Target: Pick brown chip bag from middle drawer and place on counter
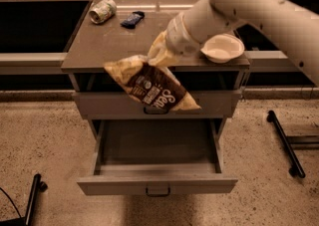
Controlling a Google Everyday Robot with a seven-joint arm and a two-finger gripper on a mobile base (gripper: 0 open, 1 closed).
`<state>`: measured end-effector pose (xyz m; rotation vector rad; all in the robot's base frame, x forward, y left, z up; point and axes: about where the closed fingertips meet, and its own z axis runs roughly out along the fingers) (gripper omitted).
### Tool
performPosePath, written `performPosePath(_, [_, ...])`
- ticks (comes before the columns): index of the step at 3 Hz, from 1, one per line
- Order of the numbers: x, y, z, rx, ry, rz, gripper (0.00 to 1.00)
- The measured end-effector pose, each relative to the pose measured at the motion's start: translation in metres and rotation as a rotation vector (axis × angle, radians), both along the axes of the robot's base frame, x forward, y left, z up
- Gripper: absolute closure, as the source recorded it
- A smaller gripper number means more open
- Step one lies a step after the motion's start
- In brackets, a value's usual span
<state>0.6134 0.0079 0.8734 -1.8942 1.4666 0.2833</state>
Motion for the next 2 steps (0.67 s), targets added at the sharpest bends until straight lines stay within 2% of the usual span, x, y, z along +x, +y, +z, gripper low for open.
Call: performPosePath(2, [-0.003,-0.005,0.084,-0.102,0.072,0.047,1.00])
